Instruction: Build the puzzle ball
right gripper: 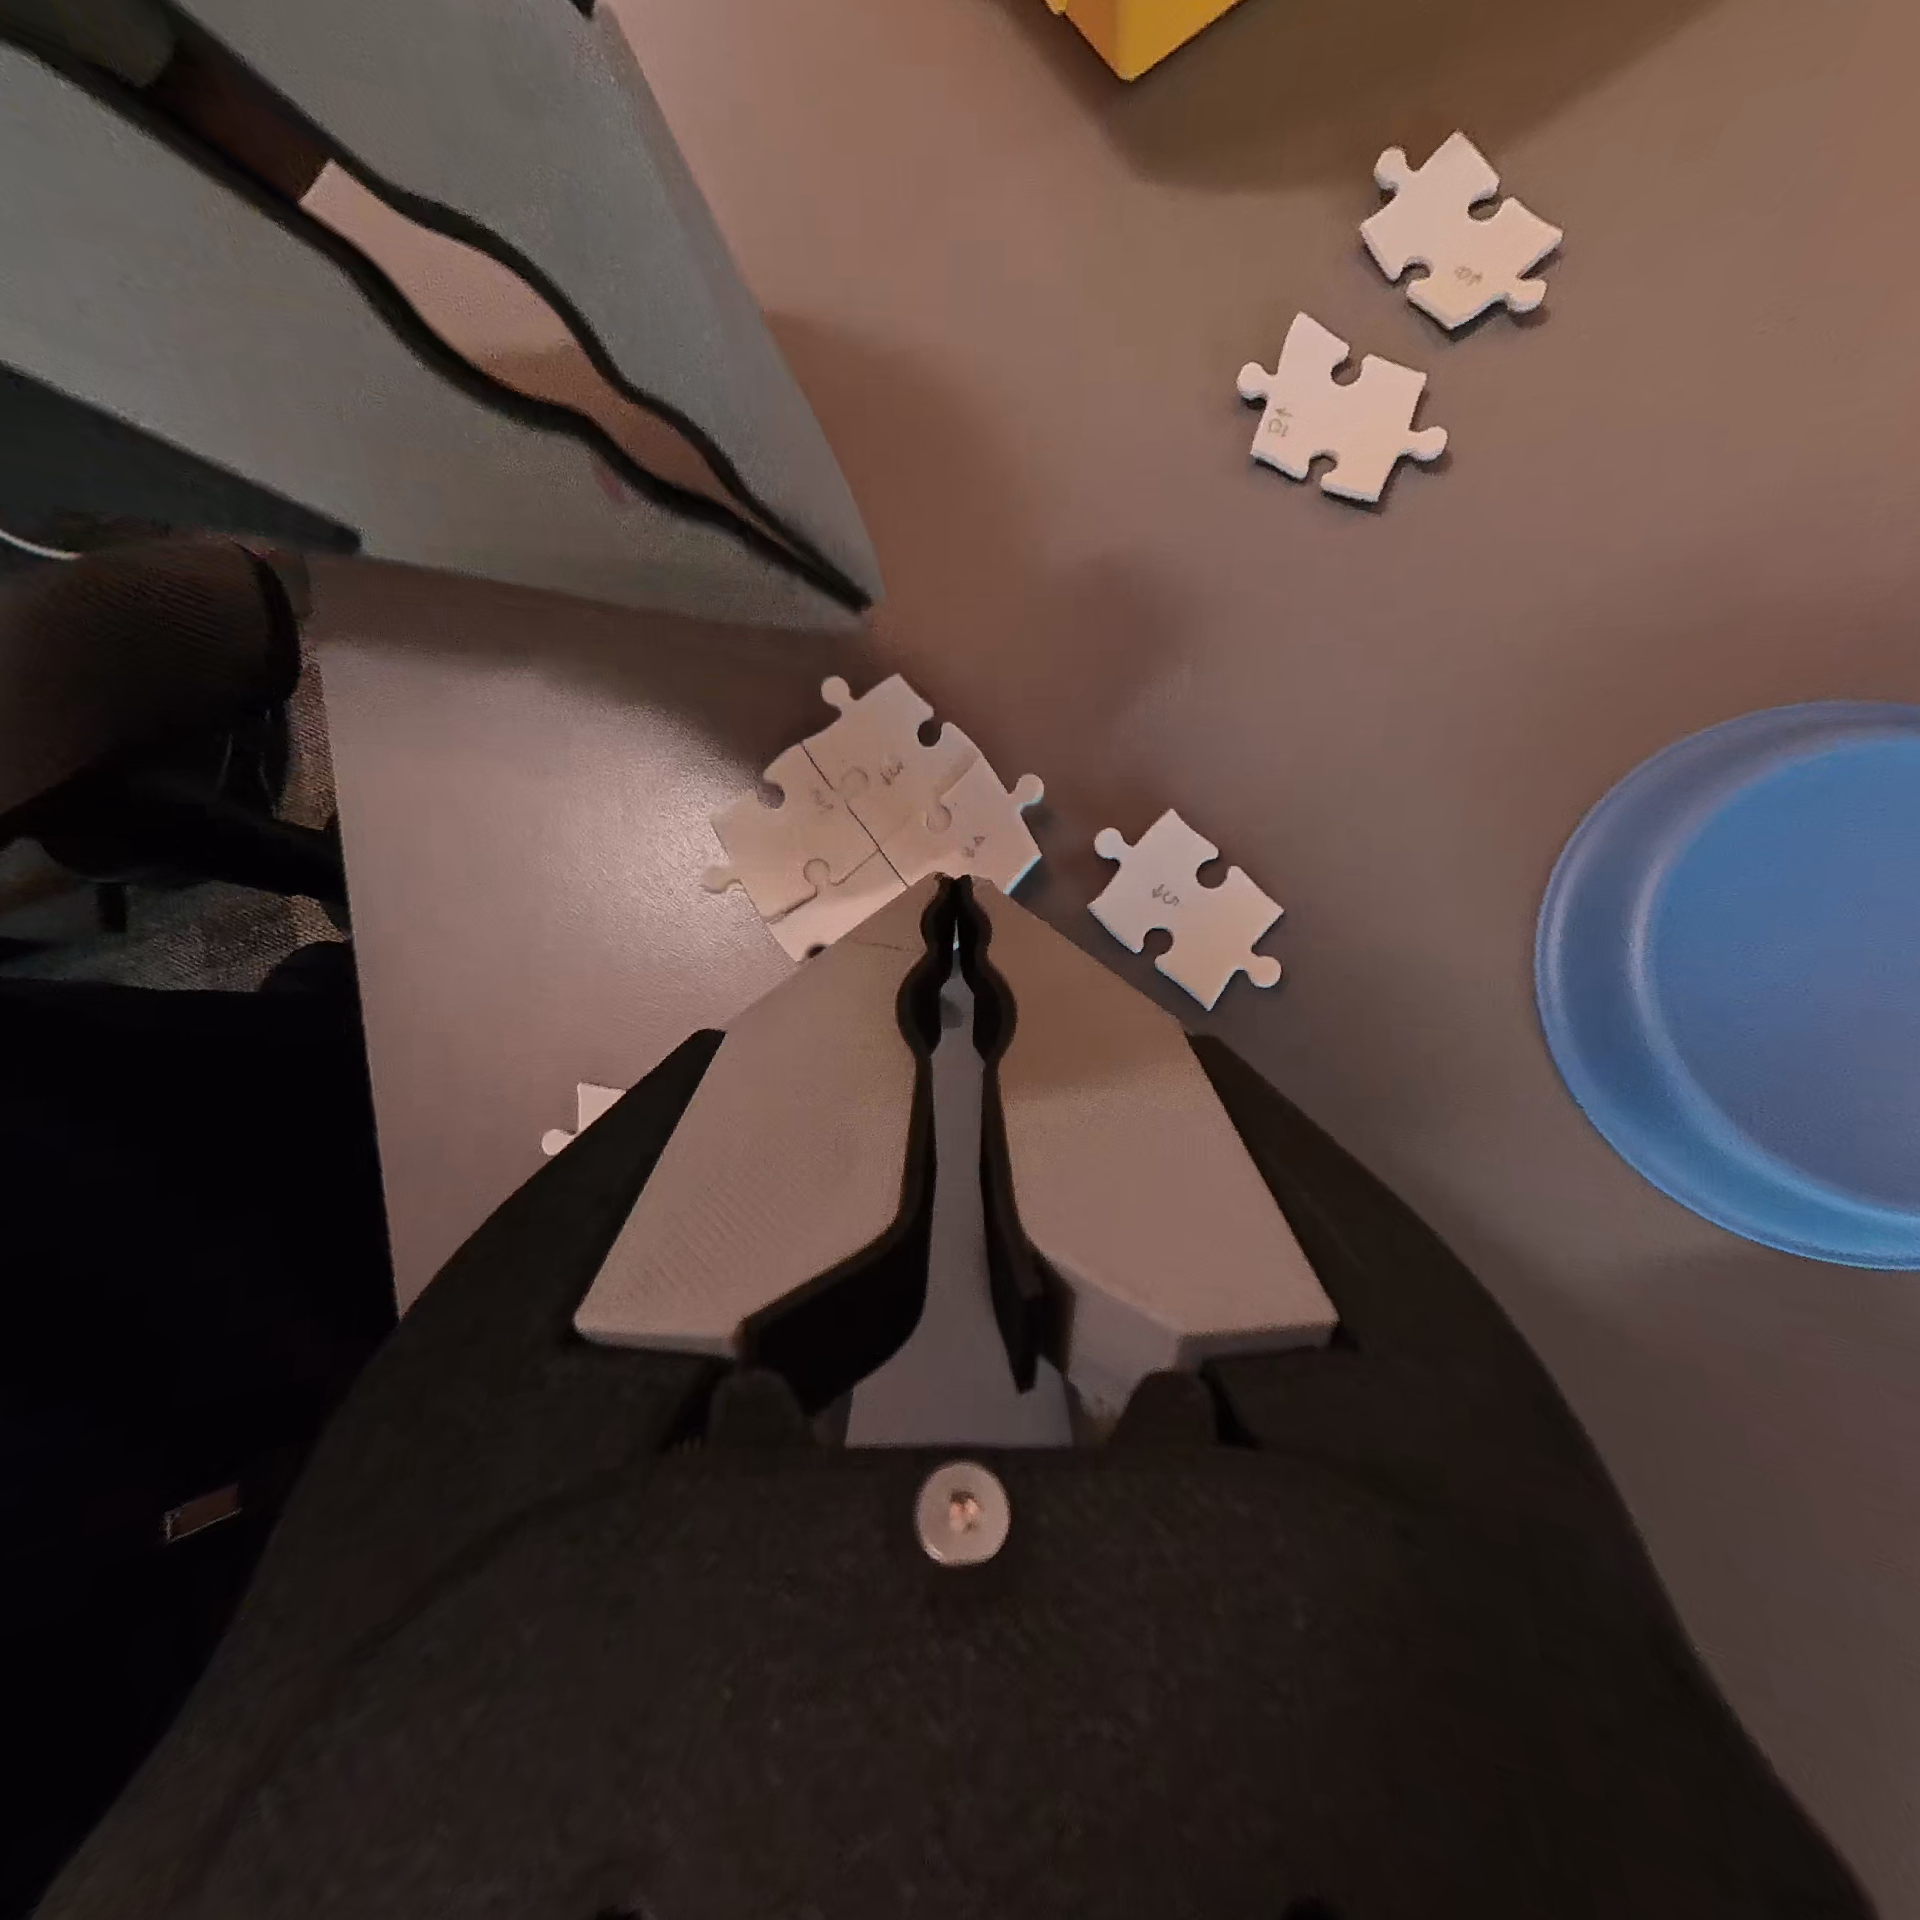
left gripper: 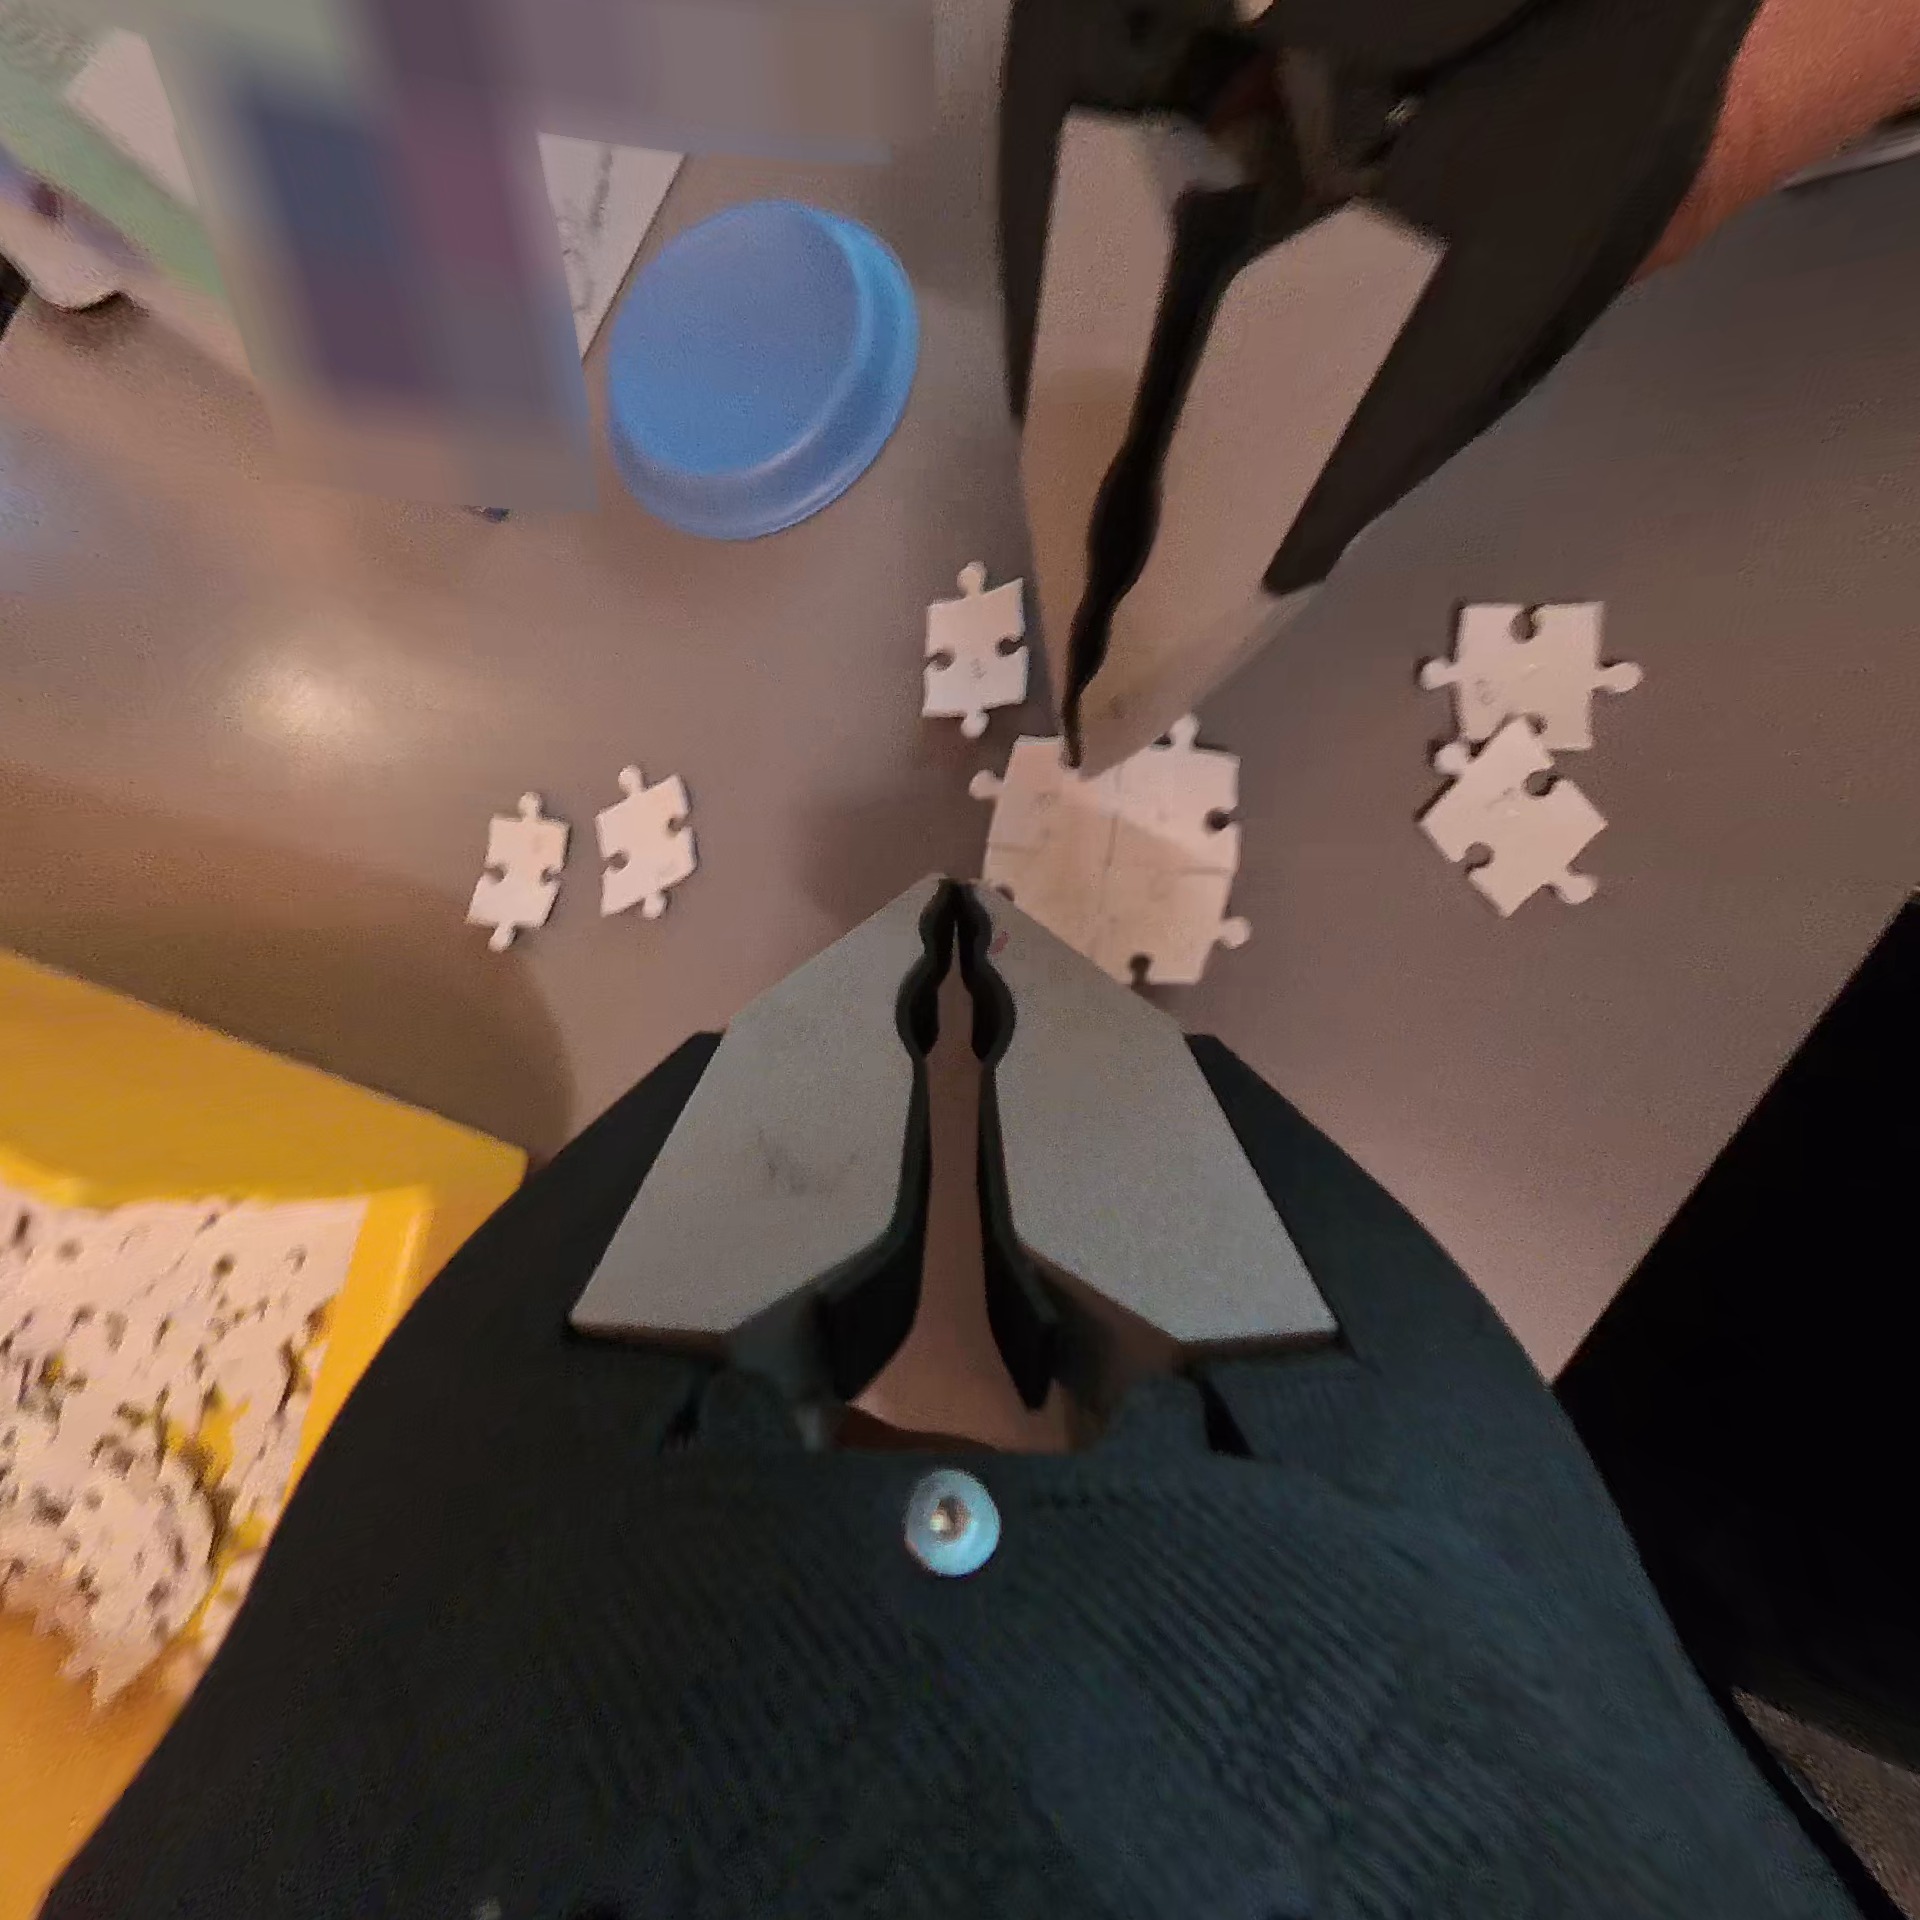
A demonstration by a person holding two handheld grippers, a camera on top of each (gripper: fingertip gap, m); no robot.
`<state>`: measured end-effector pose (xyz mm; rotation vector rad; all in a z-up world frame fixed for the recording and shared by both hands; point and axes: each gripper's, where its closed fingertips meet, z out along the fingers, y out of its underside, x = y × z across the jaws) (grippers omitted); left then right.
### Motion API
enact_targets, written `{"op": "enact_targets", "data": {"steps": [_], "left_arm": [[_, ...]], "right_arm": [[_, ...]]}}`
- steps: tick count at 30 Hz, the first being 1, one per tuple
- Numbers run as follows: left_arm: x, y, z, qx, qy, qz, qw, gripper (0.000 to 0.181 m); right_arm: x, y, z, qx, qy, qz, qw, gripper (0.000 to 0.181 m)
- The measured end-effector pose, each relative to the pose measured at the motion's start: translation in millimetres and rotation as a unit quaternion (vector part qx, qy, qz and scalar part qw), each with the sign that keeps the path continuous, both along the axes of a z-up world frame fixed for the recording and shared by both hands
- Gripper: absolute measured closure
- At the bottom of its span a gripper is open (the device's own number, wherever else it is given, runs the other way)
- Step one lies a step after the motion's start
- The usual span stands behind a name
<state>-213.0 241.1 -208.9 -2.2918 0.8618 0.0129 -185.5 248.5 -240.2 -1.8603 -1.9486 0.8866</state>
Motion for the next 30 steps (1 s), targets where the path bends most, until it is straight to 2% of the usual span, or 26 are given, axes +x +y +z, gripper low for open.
{"op": "enact_targets", "data": {"steps": [3,8,17,21,25,30], "left_arm": [[-17.6,-6.5,-10.4,-0.016,0.008,0.029,0.999,0.181],[-23.0,-11.4,-39.1,-0.047,0.008,0.04,0.998,0.181],[-10.0,-6.1,-38.7,-0.036,-0.047,0.024,0.998,0.181],[-7.7,-4.6,-38.3,-0.028,-0.068,0.021,0.997,0.181],[-6.0,-4.4,-38.1,-0.021,-0.095,0.017,0.995,0.181],[-6.4,-7.4,-38.0,-0.018,-0.095,0.008,0.995,0.181]], "right_arm": [[-3.2,-2.2,3.8,-0.002,0.004,0.005,1.0,0.181],[-5.8,-6.0,-1.8,0.018,-0.018,0.02,0.999,0.181],[-4.9,-8.4,-7.0,0.049,-0.088,0.066,0.993,0.181],[-4.2,-8.6,-8.2,0.088,-0.162,0.102,0.977,0.181],[-4.9,-9.1,-9.0,0.092,-0.235,0.127,0.959,0.181],[-7.4,-9.2,-9.5,0.091,-0.264,0.124,0.952,0.181]]}}
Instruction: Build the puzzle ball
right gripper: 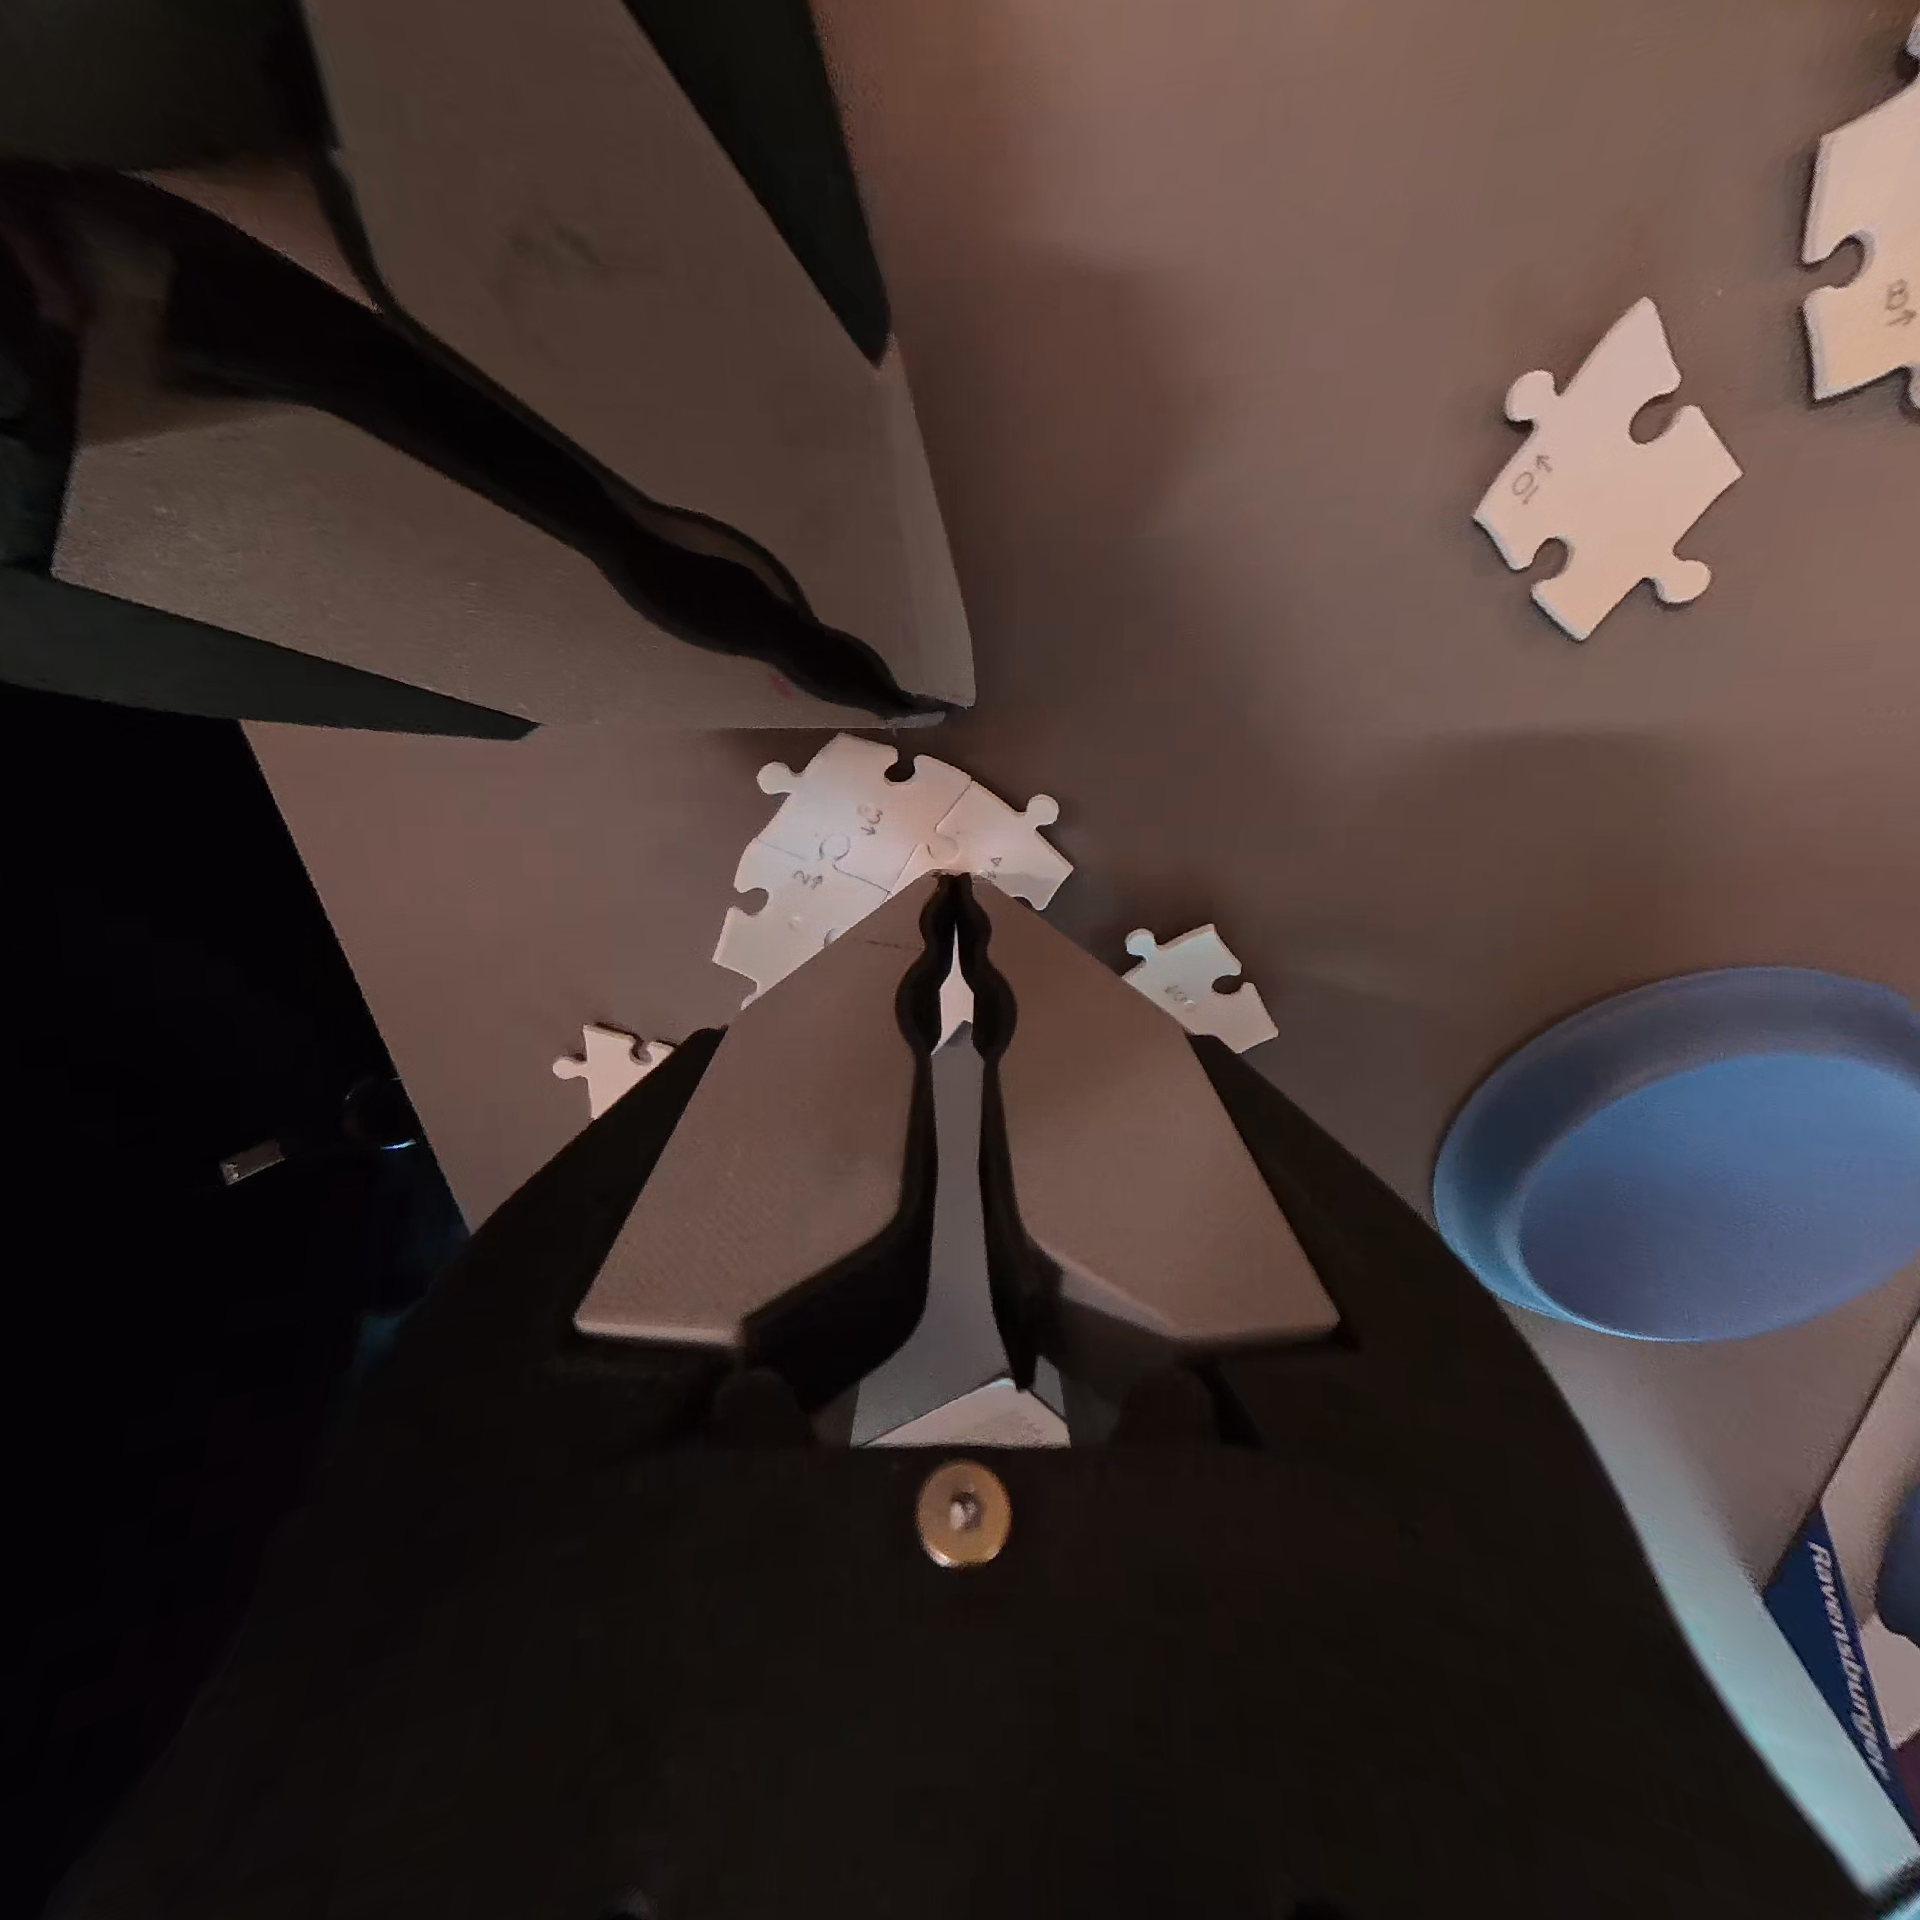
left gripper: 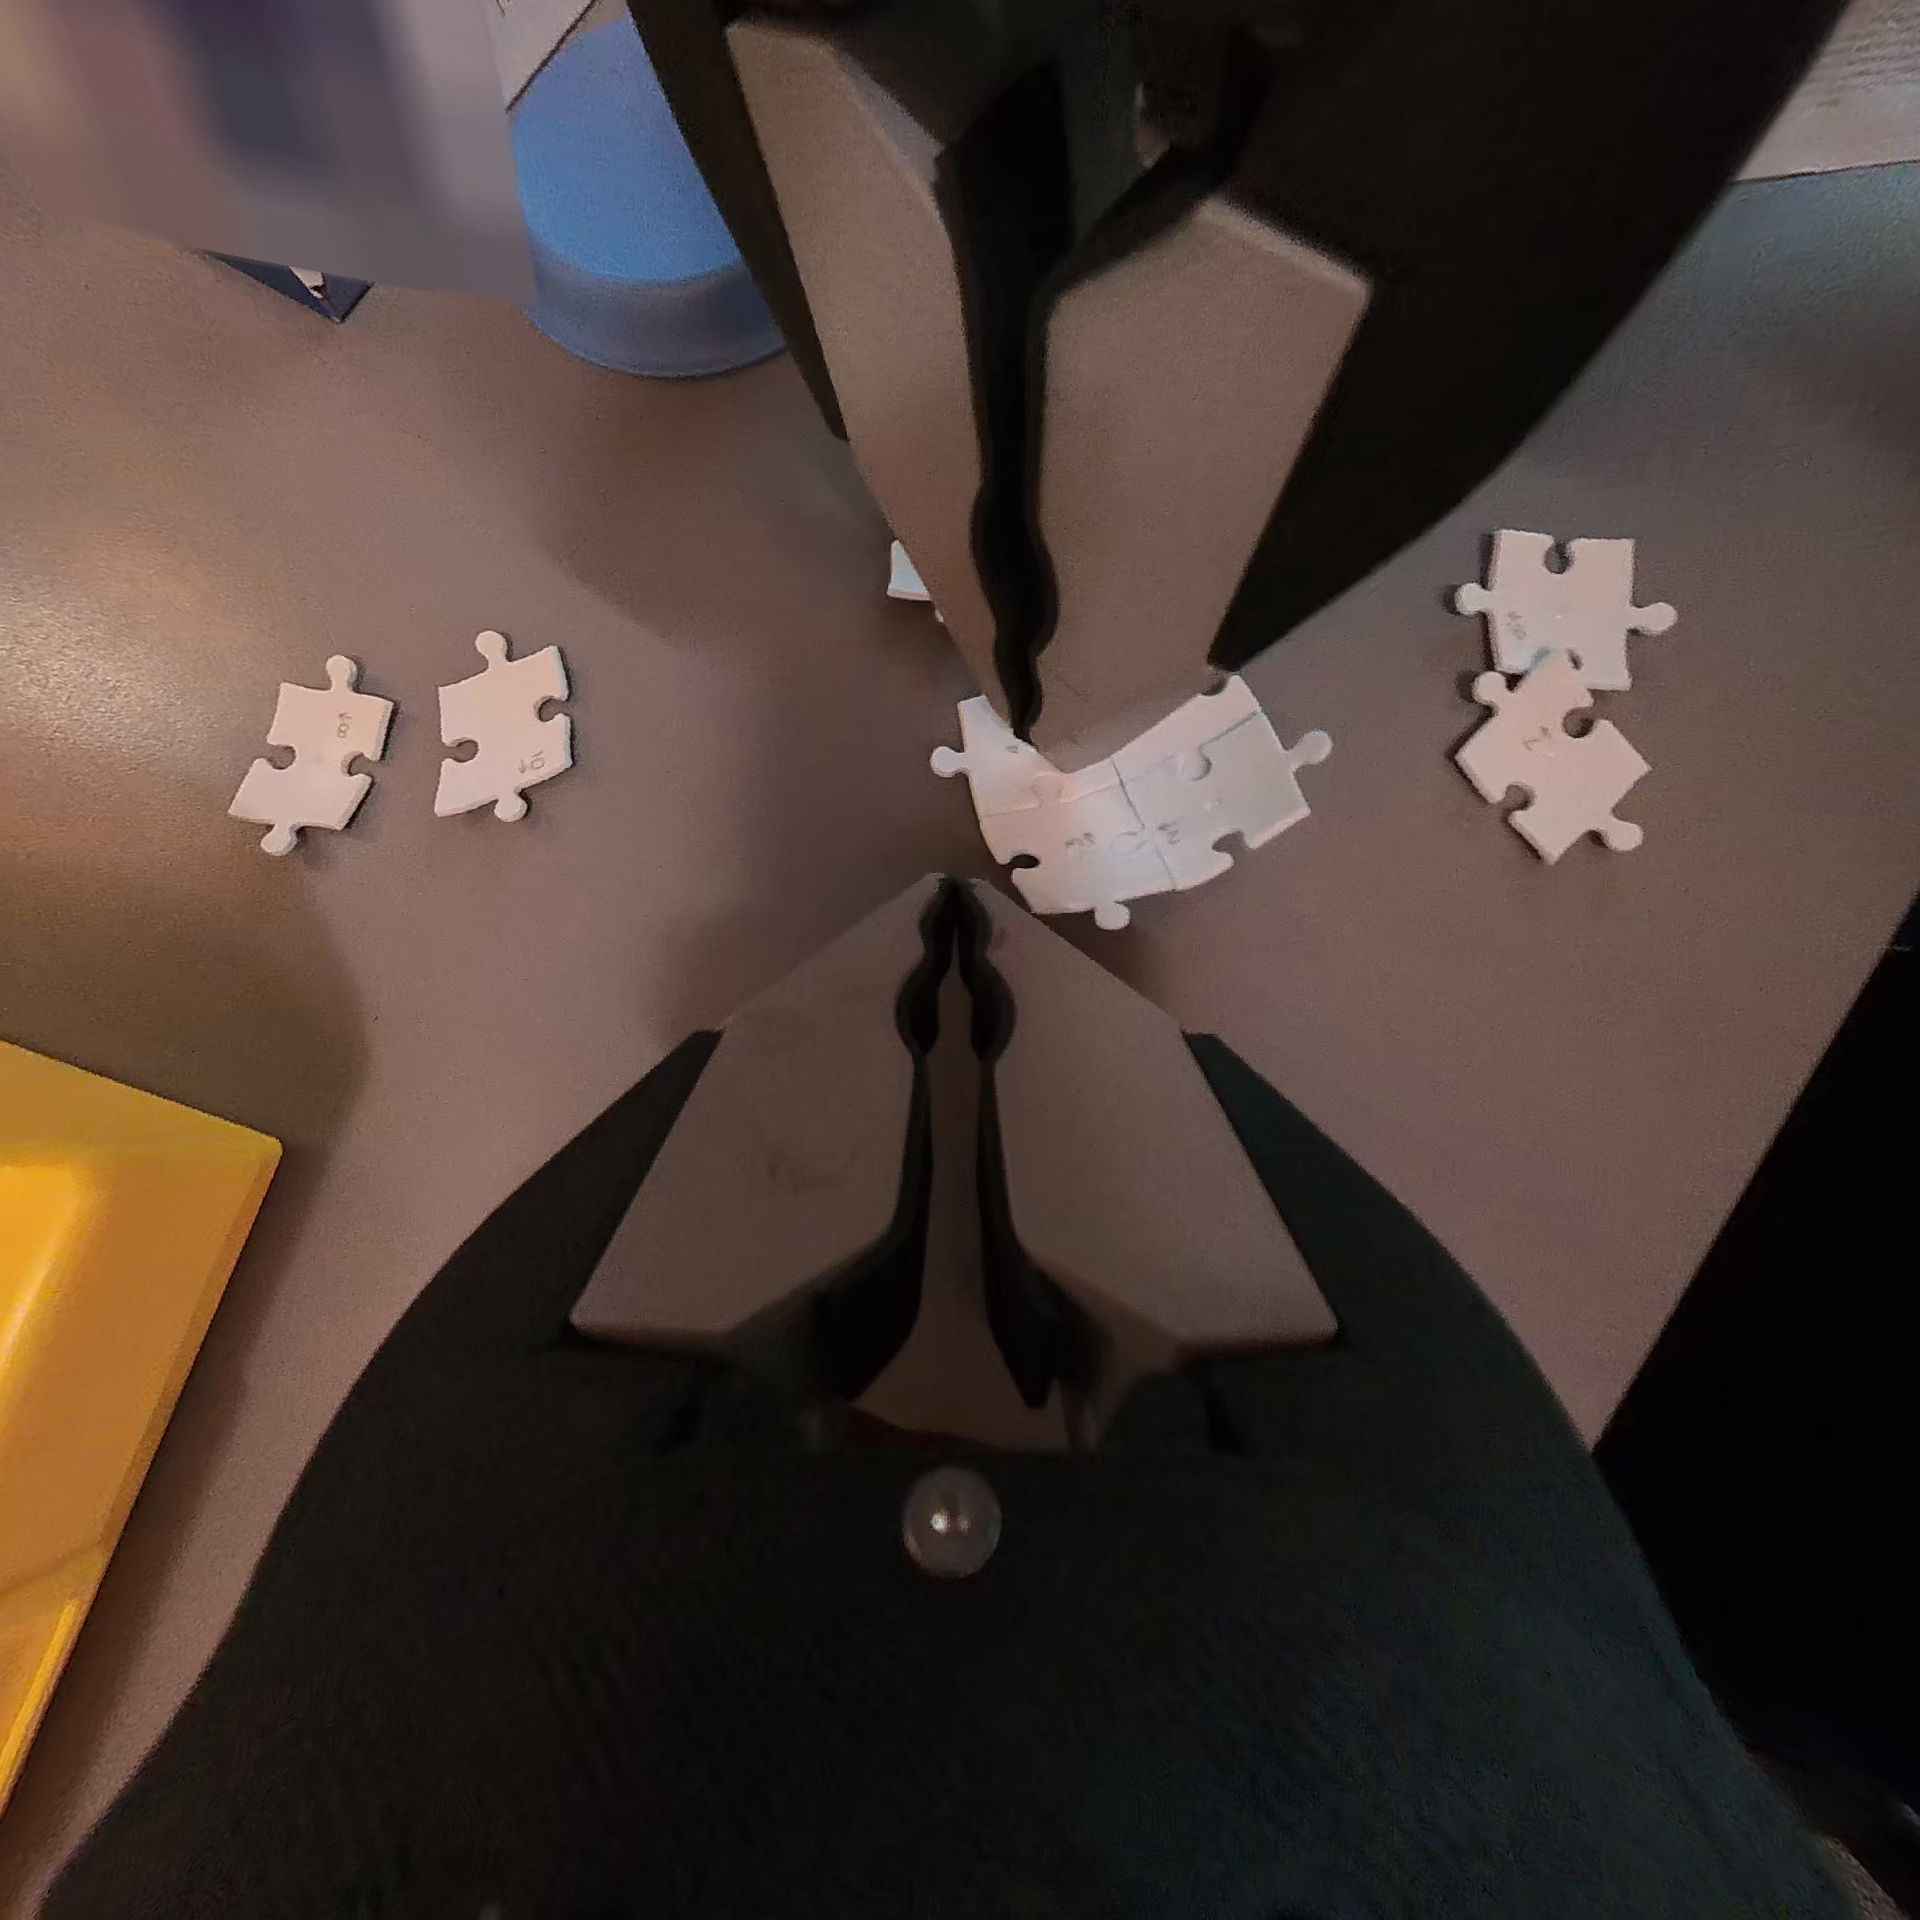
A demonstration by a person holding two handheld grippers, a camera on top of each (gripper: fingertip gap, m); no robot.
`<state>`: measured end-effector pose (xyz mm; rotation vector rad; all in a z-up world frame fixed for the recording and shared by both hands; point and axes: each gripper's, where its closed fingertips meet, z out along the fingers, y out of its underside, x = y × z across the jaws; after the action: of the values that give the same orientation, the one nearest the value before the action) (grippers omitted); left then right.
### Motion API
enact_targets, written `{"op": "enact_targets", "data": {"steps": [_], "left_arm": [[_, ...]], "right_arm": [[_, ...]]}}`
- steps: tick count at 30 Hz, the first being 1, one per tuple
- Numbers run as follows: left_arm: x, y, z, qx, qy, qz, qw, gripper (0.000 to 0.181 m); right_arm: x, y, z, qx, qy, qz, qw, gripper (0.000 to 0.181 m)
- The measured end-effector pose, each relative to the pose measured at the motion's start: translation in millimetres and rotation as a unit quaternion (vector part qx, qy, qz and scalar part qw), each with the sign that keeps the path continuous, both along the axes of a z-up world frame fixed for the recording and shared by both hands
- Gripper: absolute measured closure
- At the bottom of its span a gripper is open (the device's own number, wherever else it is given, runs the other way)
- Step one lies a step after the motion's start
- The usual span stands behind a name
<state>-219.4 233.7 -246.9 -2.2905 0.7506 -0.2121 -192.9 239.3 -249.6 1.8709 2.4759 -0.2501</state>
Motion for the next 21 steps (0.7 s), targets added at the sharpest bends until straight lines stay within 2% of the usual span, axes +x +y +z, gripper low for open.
{"op": "enact_targets", "data": {"steps": [9,13,16,18,21], "left_arm": [[-0.7,-2.1,0.2,0.004,-0.011,0.006,1.0,0.181],[-9.5,-5.3,0.9,0.006,-0.005,0.024,1.0,0.181],[-17.1,-7.7,1.3,0.012,-0.004,0.038,0.999,0.181],[-22.7,-7.1,1.5,0.016,-0.005,0.049,0.999,0.181],[-29.7,-0.1,6.1,0.032,-0.016,0.067,0.997,0.181]], "right_arm": [[-0.4,-0.1,-0.3,-0.003,-0.057,-0.032,0.998,0.181],[-0.5,-0.2,-0.1,-0.009,-0.049,-0.036,0.998,0.181],[-0.8,-0.7,6.6,-0.047,-0.011,-0.048,0.998,0.181],[-8.0,-2.5,29.2,-0.102,0.056,-0.07,0.991,0.181],[-15.6,10.9,70.1,-0.153,0.175,-0.114,0.966,0.181]]}}
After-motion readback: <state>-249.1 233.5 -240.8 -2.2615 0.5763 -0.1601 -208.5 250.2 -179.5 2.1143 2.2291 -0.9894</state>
